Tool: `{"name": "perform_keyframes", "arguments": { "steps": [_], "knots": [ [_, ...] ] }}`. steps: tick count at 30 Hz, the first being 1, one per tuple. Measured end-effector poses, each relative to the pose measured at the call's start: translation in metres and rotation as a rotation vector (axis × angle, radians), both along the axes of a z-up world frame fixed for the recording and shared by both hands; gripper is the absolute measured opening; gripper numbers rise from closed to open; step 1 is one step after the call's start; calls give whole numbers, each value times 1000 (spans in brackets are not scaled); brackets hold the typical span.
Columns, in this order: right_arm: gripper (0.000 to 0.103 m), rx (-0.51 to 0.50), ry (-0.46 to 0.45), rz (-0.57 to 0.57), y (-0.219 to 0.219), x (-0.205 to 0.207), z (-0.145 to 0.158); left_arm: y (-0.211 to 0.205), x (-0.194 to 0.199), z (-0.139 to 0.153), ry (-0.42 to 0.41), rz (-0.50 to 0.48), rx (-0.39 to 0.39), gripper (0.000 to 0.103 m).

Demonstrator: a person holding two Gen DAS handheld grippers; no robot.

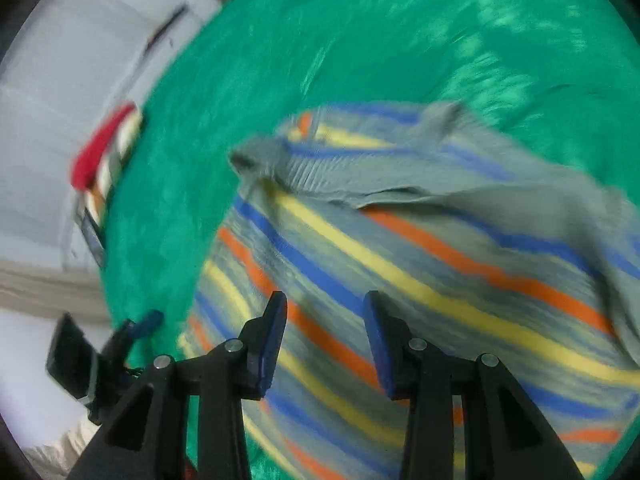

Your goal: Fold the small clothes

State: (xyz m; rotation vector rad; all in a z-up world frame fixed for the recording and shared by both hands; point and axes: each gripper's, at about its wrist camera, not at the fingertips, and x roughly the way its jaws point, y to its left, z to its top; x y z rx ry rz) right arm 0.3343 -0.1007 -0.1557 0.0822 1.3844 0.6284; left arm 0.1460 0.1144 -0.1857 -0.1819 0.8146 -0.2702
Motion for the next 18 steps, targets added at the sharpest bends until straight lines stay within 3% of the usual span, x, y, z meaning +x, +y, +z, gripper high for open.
{"name": "perform_keyframes", "arguments": {
  "steps": [1,3,7,9,11,14,18],
  "knots": [
    [40,-28,-10,-5,14,11,-12,-1,-3,-3,-22,-4,12,84],
    [40,28,-70,-96,22,42,-14,-4,-4,-4,-41,-17,31,91],
    [41,126,-263,-317,13,81,5,-12,-4,-6,-47,-39,52,96],
    [41,180,-272,-368,5,82,17,-13,-5,-8,-50,-45,49,97],
    [47,188,-295,-321,3,67,32,-12,-5,-8,-49,-50,38,98],
    [53,97,-323,-153,-5,40,43,-13,-4,-7,-49,-51,39,99],
    [53,26,-188,-77,-45,-13,27,-17,-4,-6,-49,-49,51,99]
  ]
}}
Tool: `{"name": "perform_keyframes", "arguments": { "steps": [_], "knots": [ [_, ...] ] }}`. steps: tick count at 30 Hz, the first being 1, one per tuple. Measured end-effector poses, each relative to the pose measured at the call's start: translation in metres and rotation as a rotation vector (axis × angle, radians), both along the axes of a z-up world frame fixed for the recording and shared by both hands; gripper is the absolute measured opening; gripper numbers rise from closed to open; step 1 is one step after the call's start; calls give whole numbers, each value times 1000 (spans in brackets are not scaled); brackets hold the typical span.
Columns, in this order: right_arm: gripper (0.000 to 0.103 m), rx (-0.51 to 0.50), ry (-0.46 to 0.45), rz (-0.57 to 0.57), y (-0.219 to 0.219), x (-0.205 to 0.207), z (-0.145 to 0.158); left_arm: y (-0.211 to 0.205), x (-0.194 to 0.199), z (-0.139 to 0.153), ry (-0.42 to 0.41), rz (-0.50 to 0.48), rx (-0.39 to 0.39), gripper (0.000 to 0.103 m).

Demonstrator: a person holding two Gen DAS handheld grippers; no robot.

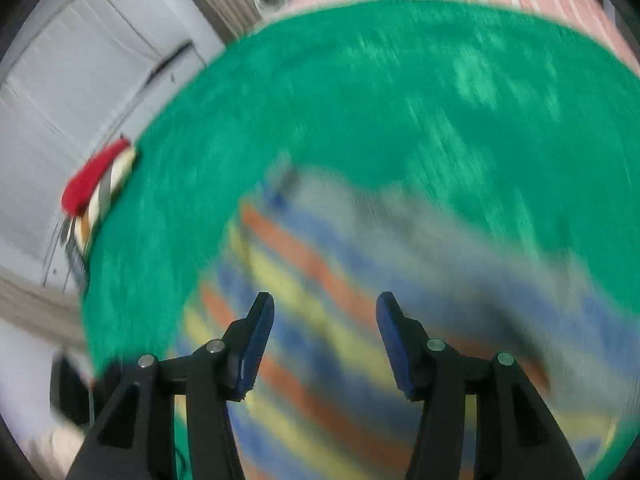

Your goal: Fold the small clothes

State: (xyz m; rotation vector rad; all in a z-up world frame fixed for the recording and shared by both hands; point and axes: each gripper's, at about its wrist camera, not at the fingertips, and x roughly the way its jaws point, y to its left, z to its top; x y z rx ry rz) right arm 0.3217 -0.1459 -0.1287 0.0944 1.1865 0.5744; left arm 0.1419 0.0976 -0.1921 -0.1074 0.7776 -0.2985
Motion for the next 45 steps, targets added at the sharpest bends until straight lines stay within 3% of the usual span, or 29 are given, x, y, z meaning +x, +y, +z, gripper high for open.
{"name": "perform_keyframes", "arguments": {
  "steps": [4,6,8,11,15,19,22,24,25,28,29,31,32,35,40,45],
  "knots": [
    [53,-4,121,-60,-65,-28,-24,-4,0,0,-2,3,16,99],
    [53,-7,135,-112,-85,-15,-33,-6,-1,1,-3,5,22,99],
    [53,71,150,-214,-101,15,-41,-7,-1,1,-4,6,23,99],
    [53,129,45,-415,-123,53,-34,-7,-1,1,-3,6,24,99],
    [54,118,-100,-545,-148,64,-7,-7,-1,1,-4,6,20,99],
    [61,233,-125,-507,-173,35,24,-7,-2,1,-7,5,15,100],
    [64,266,-7,-343,-173,7,26,-7,-3,1,-7,6,19,100],
    [64,241,66,-250,-169,-4,15,-7,-3,1,-7,7,21,100],
    [64,164,92,-207,-163,-9,4,-7,-4,2,-8,7,24,100],
    [63,33,74,-241,-169,-9,-24,-8,-4,2,-8,8,30,100],
    [56,-19,59,-315,-182,-5,-35,-9,-4,2,-8,9,31,100],
    [48,-9,8,-449,-206,-8,-40,-9,-5,2,-10,10,30,100],
    [48,34,-27,-527,-220,-16,-37,-9,-5,1,-10,10,28,100],
    [53,75,-91,-586,-232,-44,-22,-8,-5,1,-12,8,22,100],
    [53,100,-151,-447,-212,-106,-3,-7,-6,1,-12,8,21,100],
    [53,-5,-203,-237,-169,-165,-17,-7,-6,1,-12,8,27,100]
  ]
}}
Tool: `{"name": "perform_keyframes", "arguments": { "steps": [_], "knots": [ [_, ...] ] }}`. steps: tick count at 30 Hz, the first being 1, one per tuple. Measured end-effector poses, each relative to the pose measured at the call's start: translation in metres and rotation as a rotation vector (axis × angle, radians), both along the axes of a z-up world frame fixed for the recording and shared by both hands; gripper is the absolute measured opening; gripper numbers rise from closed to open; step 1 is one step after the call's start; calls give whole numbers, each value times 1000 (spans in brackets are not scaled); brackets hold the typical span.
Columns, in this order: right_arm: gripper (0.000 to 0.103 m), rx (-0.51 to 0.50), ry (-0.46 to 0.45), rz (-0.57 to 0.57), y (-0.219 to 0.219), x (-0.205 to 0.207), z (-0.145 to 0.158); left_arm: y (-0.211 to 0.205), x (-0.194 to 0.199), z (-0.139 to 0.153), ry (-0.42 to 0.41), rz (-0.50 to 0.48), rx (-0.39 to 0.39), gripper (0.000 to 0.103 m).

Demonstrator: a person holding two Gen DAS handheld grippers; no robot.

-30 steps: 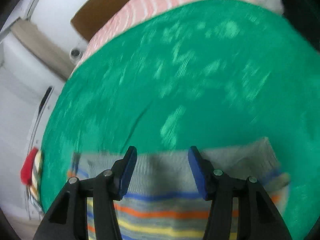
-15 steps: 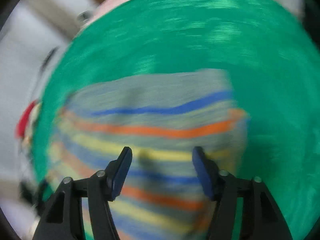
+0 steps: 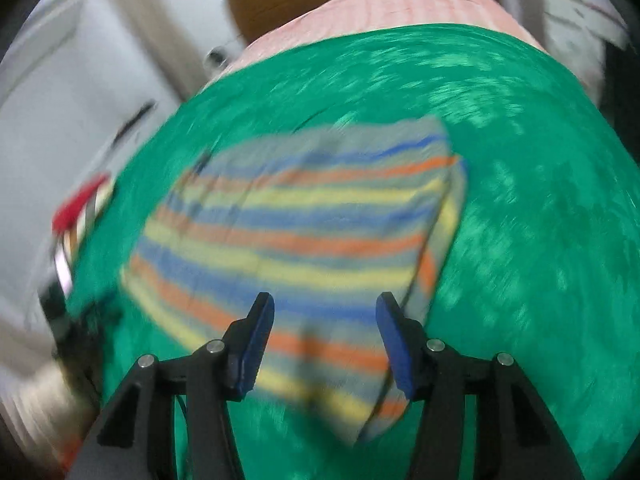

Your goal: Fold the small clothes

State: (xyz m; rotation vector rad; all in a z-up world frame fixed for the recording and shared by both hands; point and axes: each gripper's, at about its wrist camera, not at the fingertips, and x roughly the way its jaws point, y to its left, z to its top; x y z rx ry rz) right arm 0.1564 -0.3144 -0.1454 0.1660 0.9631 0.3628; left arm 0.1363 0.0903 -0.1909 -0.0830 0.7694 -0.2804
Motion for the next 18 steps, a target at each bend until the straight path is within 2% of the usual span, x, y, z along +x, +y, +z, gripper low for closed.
{"name": "perform_keyframes", "arguments": {
  "steps": [1,4,5,6,7,9,11,15,18],
  "knots": [
    [53,-41,15,27,10,-10,-11,0,0,0,0,0,2,100],
    [49,-197,83,-12,9,-13,-40,-2,0,0,2,2,13,100],
    [45,-170,75,-26,0,-20,-43,-3,0,0,3,3,17,100],
    [45,-170,76,-73,-11,-27,-42,-4,-1,1,5,5,26,100],
    [46,-206,98,-125,-20,-32,-42,-5,-1,1,7,8,36,100],
    [48,-145,104,-158,-37,-43,-37,-13,-3,5,14,24,94,100],
    [48,-146,104,-212,-55,-59,-32,-28,-8,13,16,-1,148,100],
    [49,-49,13,-247,-82,-95,-15,-71,-21,36,-4,-111,132,100],
    [56,-25,-43,-260,-87,-114,-9,-115,-24,49,-8,-198,149,100]
  ]
}}
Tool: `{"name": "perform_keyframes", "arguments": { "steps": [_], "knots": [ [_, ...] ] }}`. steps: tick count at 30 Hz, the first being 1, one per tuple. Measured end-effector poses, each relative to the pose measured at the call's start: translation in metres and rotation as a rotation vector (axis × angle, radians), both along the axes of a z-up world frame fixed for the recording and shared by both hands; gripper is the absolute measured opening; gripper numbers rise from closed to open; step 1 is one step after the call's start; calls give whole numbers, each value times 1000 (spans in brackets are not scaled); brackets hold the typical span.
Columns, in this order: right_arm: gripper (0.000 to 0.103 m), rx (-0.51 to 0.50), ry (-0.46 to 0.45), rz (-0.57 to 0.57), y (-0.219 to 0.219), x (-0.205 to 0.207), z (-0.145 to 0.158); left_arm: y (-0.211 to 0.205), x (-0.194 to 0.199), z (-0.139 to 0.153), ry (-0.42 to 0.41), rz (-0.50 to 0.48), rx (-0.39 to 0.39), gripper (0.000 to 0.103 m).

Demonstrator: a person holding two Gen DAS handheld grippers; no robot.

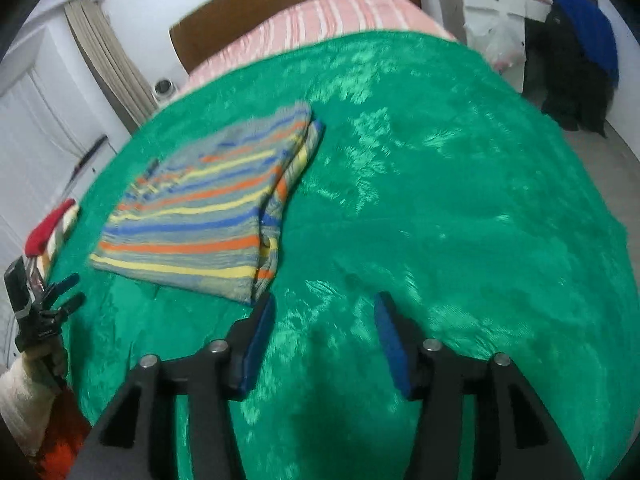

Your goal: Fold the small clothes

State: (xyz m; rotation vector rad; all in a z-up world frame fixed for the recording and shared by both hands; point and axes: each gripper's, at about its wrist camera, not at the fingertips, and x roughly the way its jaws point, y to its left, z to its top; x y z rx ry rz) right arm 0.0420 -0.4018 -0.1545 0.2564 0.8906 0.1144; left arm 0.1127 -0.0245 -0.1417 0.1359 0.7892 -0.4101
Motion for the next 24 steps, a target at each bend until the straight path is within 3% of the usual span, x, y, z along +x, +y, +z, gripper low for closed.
{"name": "perform_keyframes", "arguments": {
  "steps": [4,14,17,21,24],
  "knots": [
    [61,-52,-91,-8,3,-23,11,-45,1,9,6,-85,-17,100],
    [62,-40,-143,-45,-12,-43,17,-162,-5,16,1,-317,62,97],
    [62,-36,-152,-55,-19,-42,20,-199,-6,5,11,-379,122,88],
    [62,-56,-161,-51,-31,-35,28,-238,-5,-16,52,-450,155,83],
    [63,-43,-167,-33,-45,-20,35,-266,-3,-27,33,-498,202,81]
  ]
}}
